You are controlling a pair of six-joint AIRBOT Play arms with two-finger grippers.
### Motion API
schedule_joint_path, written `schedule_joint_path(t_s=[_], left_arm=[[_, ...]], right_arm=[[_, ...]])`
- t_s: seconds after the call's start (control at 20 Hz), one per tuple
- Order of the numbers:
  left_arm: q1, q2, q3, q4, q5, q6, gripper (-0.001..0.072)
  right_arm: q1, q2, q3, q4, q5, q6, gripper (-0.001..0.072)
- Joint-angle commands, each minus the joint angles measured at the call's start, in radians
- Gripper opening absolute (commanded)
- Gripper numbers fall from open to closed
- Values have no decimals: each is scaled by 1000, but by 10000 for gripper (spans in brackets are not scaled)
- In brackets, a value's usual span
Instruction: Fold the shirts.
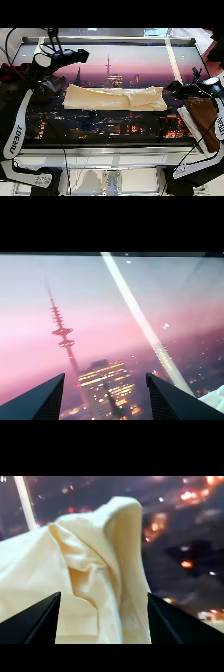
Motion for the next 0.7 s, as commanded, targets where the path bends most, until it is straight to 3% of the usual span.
schedule_joint_path(t_s=[0.0, 0.35, 0.65], left_arm=[[-109, 0, 21, -55, 46, 180, 577], [-174, 0, 21, -13, -8, 126, 576], [-174, -15, 20, -13, -50, 103, 574]], right_arm=[[-26, -81, 0, 39, 53, -57, 624], [-24, -204, 1, 244, 34, -159, 622], [37, -222, 0, 241, 38, -158, 611]])
